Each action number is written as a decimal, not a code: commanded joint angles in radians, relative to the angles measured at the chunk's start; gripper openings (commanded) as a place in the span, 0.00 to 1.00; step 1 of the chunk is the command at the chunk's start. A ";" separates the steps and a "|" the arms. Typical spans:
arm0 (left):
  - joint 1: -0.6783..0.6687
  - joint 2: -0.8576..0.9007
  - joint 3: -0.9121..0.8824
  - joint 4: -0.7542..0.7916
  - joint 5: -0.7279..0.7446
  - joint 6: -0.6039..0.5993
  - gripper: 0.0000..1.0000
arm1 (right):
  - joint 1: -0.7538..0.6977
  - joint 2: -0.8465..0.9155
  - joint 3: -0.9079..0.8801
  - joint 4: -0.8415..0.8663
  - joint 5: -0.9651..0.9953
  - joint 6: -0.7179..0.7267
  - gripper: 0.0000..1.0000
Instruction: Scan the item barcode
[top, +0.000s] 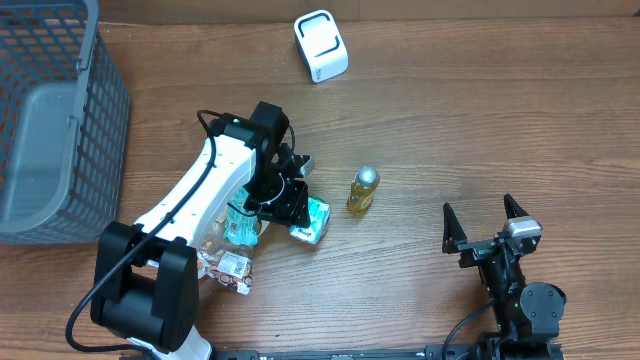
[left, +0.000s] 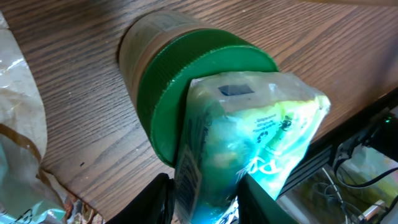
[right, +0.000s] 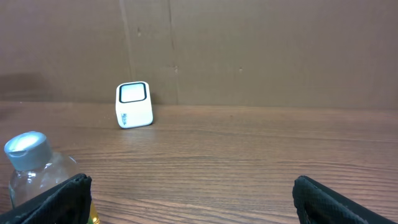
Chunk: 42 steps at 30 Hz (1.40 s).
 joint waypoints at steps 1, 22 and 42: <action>-0.007 0.013 -0.013 0.005 -0.005 0.015 0.32 | -0.006 -0.012 -0.011 0.004 0.004 -0.005 1.00; -0.006 0.013 -0.010 0.004 0.069 -0.045 0.04 | -0.006 -0.012 -0.011 0.004 0.004 -0.005 1.00; -0.004 0.012 0.417 -0.190 -0.228 -0.085 0.04 | -0.006 -0.012 -0.011 0.004 0.004 -0.005 1.00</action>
